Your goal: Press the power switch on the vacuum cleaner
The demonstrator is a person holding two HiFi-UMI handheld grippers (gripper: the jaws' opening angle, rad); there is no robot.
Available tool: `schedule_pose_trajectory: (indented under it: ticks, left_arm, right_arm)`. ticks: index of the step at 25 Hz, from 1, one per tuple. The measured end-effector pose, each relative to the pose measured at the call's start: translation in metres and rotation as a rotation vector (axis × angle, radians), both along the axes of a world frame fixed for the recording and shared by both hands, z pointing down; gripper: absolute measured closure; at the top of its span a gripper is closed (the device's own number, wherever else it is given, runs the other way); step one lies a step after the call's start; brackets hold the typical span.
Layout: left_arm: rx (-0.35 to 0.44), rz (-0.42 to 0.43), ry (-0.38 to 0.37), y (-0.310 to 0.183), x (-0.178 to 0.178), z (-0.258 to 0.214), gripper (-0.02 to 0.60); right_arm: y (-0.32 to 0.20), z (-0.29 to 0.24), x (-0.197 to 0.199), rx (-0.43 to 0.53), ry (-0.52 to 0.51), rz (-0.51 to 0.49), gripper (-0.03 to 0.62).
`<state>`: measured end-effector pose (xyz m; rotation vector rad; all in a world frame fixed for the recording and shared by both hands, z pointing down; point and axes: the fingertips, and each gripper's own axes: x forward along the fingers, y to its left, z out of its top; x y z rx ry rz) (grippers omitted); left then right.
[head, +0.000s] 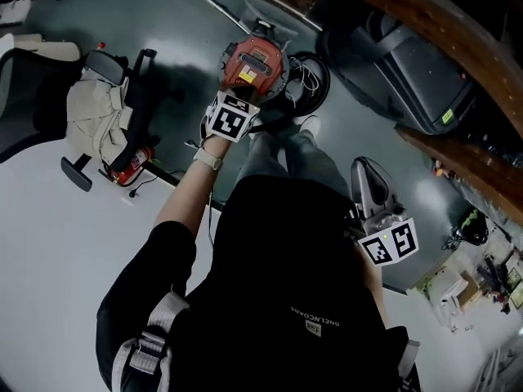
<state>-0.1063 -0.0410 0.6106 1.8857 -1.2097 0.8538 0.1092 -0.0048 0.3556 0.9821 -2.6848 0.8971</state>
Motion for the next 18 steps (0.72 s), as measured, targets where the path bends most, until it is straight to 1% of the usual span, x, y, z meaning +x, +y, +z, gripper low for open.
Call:
schedule_pose_trajectory:
  ticks: [3, 6, 11, 14, 18]
  left_arm:
    - [0.086, -0.022, 0.010, -0.003, 0.001, -0.052, 0.568]
    - [0.143, -0.054, 0.023, 0.001, -0.001, -0.096, 0.568]
    - [0.229, -0.121, 0.035, 0.012, -0.010, -0.159, 0.568]
    - [0.291, -0.166, 0.049, 0.018, -0.014, -0.196, 0.568]
    - [0.360, -0.227, 0.046, 0.031, -0.021, -0.236, 0.568]
  right_arm:
    - [-0.004, -0.009, -0.007, 0.021, -0.021, -0.046, 0.565]
    - [-0.008, -0.020, -0.016, 0.046, -0.036, -0.087, 0.565]
    - [-0.016, -0.033, -0.041, 0.075, -0.070, -0.174, 0.565]
    - [-0.021, -0.047, -0.057, 0.104, -0.088, -0.238, 0.565]
    - [-0.029, -0.064, -0.076, 0.147, -0.107, -0.310, 0.565]
